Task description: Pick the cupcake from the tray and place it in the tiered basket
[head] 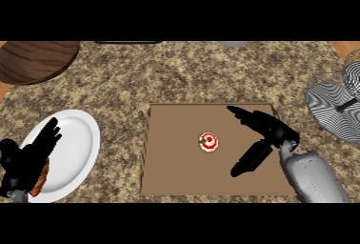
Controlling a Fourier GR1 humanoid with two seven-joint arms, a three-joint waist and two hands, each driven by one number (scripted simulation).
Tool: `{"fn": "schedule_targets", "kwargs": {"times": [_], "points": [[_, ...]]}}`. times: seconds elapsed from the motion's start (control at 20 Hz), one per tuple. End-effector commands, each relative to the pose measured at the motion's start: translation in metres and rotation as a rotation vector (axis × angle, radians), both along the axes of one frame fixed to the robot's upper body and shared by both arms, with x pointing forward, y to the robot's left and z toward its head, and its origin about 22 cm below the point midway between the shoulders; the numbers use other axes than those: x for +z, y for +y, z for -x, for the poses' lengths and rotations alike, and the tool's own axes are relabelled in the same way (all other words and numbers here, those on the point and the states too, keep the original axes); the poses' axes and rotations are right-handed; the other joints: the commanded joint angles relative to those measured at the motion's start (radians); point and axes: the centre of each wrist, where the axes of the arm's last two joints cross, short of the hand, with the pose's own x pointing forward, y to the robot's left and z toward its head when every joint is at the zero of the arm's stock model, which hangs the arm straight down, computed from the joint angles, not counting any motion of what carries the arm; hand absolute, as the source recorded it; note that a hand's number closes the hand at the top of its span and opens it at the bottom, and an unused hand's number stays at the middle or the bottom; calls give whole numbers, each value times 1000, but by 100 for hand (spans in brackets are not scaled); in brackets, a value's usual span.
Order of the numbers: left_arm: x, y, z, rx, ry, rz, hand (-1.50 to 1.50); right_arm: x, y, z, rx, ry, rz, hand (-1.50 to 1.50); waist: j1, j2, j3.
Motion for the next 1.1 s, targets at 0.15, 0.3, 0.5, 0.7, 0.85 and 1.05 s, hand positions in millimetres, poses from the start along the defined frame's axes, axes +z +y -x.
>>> {"fn": "schedule_targets", "kwargs": {"times": [0.15,0.3,0.5,0.7,0.85,1.05], "points": [[-15,-1,6,4,31,1,0,1,13,-16,15,-5,-10,-150,1,2,-4],[7,1,1,15,27,-13,0,-25,20,-17,6,-17,-34,-150,3,2,-3],[17,-5,-3,3,44,0,0,-16,36,-4,14,-5,-9,-150,1,1,-3],[14,18,3,14,13,-4,0,-36,33,-1,9,1,-9,-150,0,2,-4],[-1,-11,3,13,26,-10,0,-49,39,-4,7,4,-32,-150,1,2,-4],[17,1,1,11,22,-14,0,-66,57,-2,28,21,-34,-150,4,2,-3]]}}
